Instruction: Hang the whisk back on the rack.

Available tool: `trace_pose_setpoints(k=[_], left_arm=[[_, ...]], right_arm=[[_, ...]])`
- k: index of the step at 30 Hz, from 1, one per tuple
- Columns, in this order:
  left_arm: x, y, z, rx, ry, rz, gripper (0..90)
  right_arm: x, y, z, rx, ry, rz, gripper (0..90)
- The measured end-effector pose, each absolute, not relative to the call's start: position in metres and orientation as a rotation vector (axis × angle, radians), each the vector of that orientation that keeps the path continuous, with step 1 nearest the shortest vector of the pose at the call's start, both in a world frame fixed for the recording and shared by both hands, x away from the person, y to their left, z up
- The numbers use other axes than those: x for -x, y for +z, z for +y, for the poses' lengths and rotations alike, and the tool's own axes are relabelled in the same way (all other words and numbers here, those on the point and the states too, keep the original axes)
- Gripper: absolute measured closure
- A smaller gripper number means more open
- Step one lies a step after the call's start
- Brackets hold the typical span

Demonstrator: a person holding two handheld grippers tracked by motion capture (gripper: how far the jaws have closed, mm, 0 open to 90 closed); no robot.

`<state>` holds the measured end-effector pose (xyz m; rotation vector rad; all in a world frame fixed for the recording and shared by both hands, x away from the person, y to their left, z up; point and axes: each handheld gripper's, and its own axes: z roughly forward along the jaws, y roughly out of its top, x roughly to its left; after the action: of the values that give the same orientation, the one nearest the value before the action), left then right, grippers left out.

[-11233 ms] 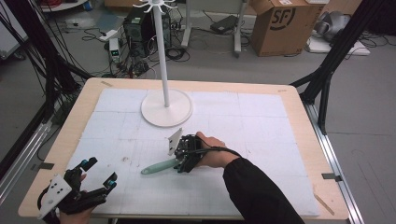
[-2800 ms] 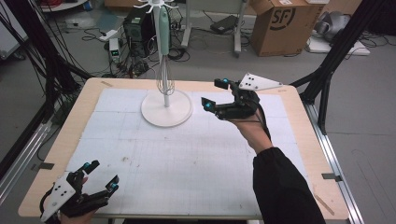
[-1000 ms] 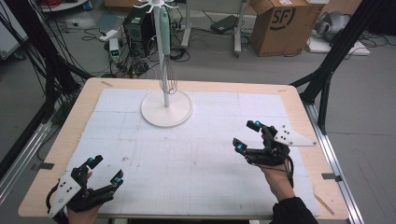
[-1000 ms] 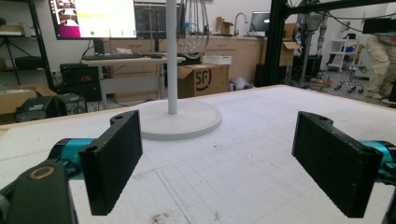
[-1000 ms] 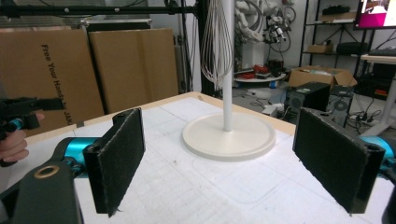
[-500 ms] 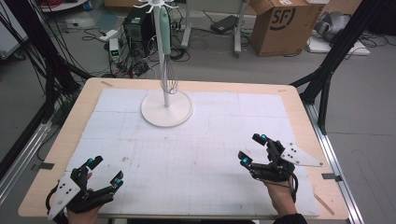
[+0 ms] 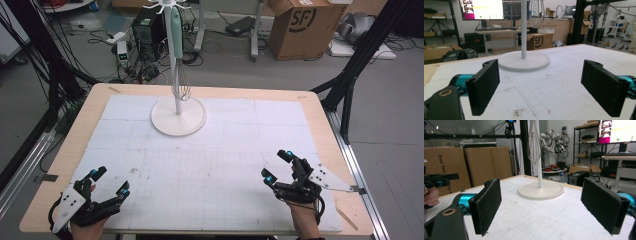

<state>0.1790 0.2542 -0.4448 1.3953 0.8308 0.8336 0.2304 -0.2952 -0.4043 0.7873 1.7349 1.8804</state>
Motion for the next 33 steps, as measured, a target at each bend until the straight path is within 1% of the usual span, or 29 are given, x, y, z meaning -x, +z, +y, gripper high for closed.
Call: trace_pose_setpoints(k=[10, 15, 20, 23, 33], left_arm=[[-0.179, -0.446, 0.252, -1.397, 0.847, 0.836, 15.8], [-0.179, -0.445, 0.252, -1.393, 0.854, 0.837, 13.9], [-0.178, -0.445, 0.252, -1.371, 0.868, 0.835, 13.1], [-0.177, -0.444, 0.252, -1.365, 0.873, 0.839, 12.5], [-0.177, -0.444, 0.251, -1.358, 0.891, 0.848, 11.7]], right_arm=[[-0.219, -0.410, -0.302, -0.781, 1.907, 1.693, 15.4], [-0.215, -0.412, -0.300, -0.771, 1.888, 1.694, 13.9], [-0.216, -0.414, -0.296, -0.807, 1.894, 1.679, 13.5], [-0.217, -0.414, -0.294, -0.807, 1.885, 1.695, 10.8], [-0.218, -0.417, -0.292, -0.802, 1.866, 1.713, 10.9]])
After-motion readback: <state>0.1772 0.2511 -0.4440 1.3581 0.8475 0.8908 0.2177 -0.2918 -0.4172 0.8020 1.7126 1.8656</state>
